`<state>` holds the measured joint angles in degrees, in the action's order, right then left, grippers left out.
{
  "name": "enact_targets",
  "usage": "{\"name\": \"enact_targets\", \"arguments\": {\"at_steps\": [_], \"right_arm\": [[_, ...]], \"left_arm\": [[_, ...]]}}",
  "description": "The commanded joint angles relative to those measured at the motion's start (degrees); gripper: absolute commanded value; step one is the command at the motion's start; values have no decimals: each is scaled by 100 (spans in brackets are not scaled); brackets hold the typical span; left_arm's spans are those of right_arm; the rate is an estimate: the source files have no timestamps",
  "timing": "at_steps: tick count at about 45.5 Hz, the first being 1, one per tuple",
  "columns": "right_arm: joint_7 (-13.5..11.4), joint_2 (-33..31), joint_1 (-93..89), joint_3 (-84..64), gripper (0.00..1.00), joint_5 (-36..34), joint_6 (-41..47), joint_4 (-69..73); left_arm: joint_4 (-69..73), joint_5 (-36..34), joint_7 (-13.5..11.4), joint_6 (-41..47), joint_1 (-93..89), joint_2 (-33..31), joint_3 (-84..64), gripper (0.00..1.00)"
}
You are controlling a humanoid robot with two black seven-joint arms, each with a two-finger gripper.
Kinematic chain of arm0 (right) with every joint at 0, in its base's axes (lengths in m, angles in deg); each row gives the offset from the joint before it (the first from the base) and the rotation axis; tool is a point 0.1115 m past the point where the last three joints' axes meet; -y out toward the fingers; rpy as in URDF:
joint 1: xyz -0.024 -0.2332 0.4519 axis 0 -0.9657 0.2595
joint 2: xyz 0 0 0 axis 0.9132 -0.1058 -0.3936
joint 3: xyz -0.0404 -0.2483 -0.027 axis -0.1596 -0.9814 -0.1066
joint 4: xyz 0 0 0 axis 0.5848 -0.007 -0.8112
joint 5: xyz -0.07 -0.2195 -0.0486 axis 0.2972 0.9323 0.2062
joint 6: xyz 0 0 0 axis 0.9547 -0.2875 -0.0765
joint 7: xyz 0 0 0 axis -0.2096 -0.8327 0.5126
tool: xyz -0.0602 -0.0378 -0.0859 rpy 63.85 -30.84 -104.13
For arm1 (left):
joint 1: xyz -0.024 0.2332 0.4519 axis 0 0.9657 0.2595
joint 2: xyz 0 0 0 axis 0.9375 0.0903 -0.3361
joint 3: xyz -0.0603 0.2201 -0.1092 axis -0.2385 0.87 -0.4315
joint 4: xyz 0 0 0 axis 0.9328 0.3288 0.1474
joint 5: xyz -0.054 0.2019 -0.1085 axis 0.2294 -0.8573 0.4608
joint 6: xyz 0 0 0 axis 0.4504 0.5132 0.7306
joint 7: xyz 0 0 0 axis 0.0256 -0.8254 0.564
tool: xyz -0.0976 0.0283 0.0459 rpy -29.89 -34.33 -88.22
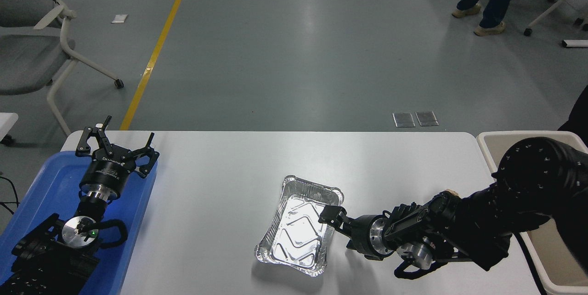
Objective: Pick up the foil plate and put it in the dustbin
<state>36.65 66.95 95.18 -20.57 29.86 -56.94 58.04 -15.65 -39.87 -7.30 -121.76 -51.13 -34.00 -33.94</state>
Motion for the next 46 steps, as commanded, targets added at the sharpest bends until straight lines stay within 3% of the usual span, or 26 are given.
{"name": "enact_targets", "arguments": {"at_steps": [1, 17, 21, 35, 46], "right_arm": [[3, 0, -73, 76, 86, 21, -82, -51], [4, 0, -249, 85, 69, 337, -275, -78], [4, 0, -275, 94, 60, 416, -284, -78], [21, 0, -284, 103, 0, 662, -310, -78], [74, 0, -275, 103, 0, 680, -310, -69]], "left_arm": [[-2, 0, 0, 0, 0, 0, 0, 99], [7, 0, 0, 0, 0, 0, 0, 99], [7, 0, 0, 0, 0, 0, 0, 99], [7, 0, 0, 0, 0, 0, 0, 99], [7, 0, 0, 0, 0, 0, 0, 99]]}}
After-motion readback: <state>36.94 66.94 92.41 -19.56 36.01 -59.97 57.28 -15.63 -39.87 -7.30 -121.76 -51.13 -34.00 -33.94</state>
